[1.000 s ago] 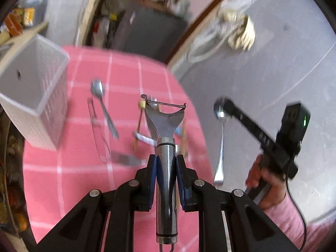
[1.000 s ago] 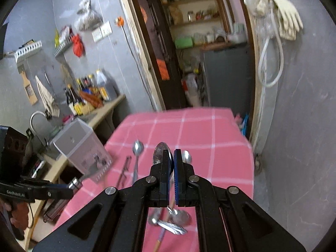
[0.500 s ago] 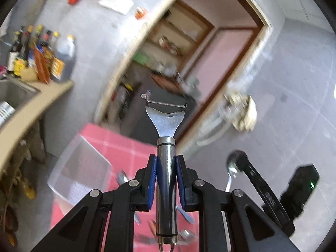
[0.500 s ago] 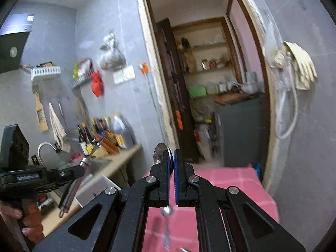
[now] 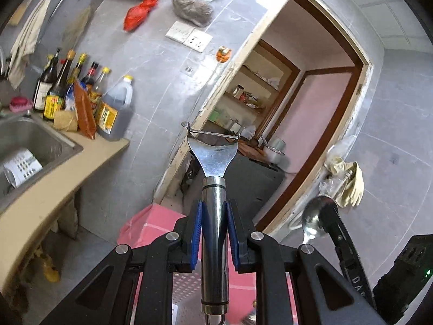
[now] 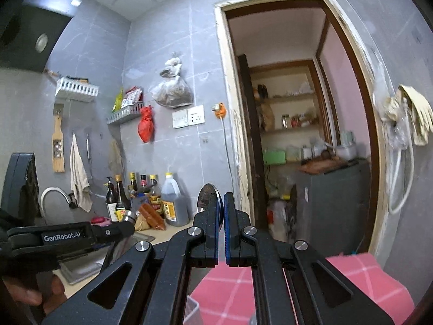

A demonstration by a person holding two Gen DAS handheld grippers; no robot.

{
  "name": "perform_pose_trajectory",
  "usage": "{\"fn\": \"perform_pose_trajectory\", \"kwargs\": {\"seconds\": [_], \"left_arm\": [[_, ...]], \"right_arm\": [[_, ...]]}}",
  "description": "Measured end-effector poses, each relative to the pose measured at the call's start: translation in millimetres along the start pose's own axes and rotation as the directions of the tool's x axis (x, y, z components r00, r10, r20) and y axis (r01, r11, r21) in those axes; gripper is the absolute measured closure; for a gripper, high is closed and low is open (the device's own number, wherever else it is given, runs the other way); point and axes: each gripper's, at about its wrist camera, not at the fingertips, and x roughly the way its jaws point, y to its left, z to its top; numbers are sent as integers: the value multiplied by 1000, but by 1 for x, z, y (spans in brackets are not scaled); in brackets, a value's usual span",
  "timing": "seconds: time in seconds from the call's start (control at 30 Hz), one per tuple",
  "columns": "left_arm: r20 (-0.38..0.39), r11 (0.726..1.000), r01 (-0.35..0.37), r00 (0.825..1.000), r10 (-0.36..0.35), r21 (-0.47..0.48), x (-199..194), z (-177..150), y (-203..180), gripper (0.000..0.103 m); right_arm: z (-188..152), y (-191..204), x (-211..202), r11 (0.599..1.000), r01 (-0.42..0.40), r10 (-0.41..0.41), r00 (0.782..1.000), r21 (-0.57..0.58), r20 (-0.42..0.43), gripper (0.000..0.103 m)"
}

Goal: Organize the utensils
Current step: 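Lift the peeler with the left tool while the right tool carries the spoon to the basket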

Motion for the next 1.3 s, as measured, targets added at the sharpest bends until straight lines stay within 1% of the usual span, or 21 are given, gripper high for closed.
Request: {"fn": "perform_pose_trajectory", "kwargs": {"seconds": [0.07, 0.2, 0.33, 0.53, 0.77, 0.83, 1.3], "left_arm": [[3, 999, 5, 1000, -5, -37, 6, -7, 11, 86], [26, 999, 3, 1000, -1, -53, 9, -19, 23, 86], [36, 1000, -2, 999, 3, -18, 8, -28, 25, 86], [45, 999, 1, 999, -4, 50, 7, -38, 17, 85], [4, 994, -14, 1000, 14, 109, 4, -46, 17, 85], [4, 992, -15, 1000, 14, 128, 1, -48, 16, 85], [10, 988, -26, 1000, 25, 150, -9, -50, 14, 85]], "right_arm": [[-13, 6, 8, 1000, -2, 3, 1000, -31, 11, 99], [-30, 13, 15, 997, -30, 29, 1000, -71, -8, 99], [-42, 14, 17, 995, -73, 69, 996, -75, -53, 99], [-56, 9, 20, 990, -128, 121, 986, -60, -112, 99], [-65, 4, 22, 986, -164, 158, 977, -28, -146, 99], [-67, 3, 22, 985, -174, 169, 973, -20, -158, 99], [-71, 4, 20, 980, -199, 193, 964, -11, -182, 98]]}}
